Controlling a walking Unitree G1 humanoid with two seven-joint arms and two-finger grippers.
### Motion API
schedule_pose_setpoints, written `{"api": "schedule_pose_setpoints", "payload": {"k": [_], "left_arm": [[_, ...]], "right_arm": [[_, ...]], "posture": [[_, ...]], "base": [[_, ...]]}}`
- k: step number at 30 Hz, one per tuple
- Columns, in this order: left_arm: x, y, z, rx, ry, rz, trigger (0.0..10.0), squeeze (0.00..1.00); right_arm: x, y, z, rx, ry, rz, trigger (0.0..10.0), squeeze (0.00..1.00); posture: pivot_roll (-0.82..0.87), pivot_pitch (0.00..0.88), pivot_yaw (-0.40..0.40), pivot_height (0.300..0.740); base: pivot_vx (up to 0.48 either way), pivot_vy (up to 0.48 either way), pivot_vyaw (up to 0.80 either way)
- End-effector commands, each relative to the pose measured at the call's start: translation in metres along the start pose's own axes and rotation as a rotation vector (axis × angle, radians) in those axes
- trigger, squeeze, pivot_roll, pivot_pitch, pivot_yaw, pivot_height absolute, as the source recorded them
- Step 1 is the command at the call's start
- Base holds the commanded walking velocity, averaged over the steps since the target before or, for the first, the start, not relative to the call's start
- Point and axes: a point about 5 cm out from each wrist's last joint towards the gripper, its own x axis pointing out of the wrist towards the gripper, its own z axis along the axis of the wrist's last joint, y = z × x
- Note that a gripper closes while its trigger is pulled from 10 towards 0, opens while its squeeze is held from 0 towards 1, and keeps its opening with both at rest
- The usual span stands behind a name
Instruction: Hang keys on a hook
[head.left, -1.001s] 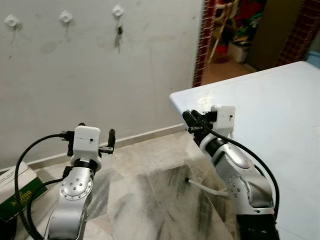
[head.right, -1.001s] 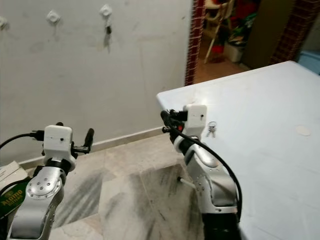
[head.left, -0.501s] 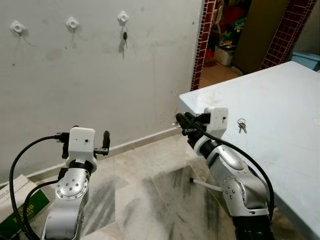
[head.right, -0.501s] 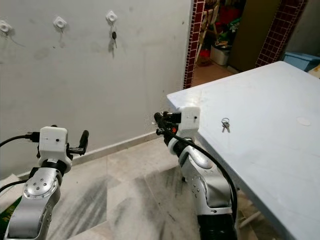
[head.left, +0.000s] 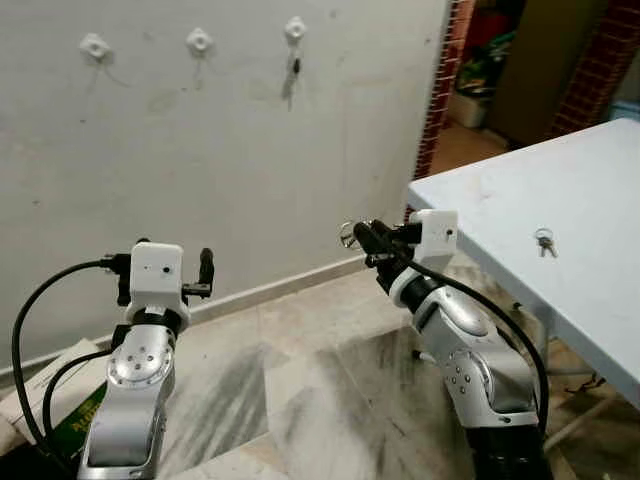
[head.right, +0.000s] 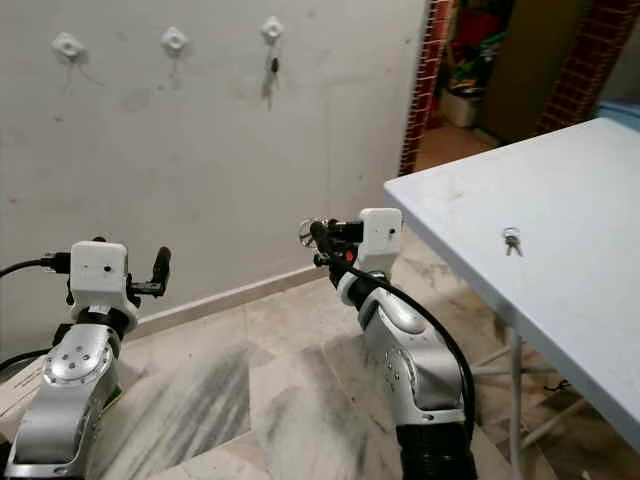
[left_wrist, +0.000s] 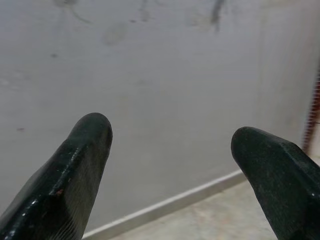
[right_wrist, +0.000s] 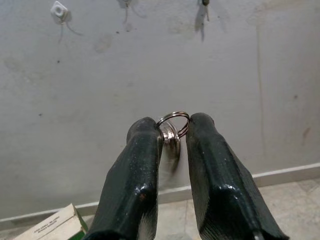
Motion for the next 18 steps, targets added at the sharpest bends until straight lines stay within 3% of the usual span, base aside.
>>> {"api": "schedule_pose_setpoints", "payload": {"k": [1, 8, 11, 18], "left_arm": [[0.0017, -0.0011, 0.0025, -0.022, -0.004, -0.013, 10.0, 0.00], [-0.0004, -0.0010, 0.0010, -0.055, -0.001, -0.029, 10.0, 0.00], [-0.0008, -0.0015, 0.0009, -0.062, 0.000, -0.035, 10.0, 0.00], [-0.0022, -0.0036, -0.0004, -0.078, 0.006, -0.050, 10.0, 0.00]], "right_arm": [[-0.0004, -0.0034, 0.0048, -0.008, -0.020, -0.015, 10.0, 0.00], [0.0003, -0.0001, 0.0049, -0.026, -0.024, 0.007, 10.0, 0.00], [0.0010, 0.0011, 0.0052, -0.029, -0.026, 0.013, 10.0, 0.00], [0.0012, 0.0017, 0.0046, -0.033, -0.025, 0.015, 10.0, 0.00]], "posture": [[0.04, 0.000, 0.041, 0.740], [0.04, 0.000, 0.041, 0.740], [0.05, 0.000, 0.041, 0.740], [0.05, 0.000, 0.042, 0.740]], "base": [[0.000, 0.000, 0.00], [0.000, 0.000, 0.00], [0.247, 0.000, 0.00], [0.284, 0.000, 0.55]]}}
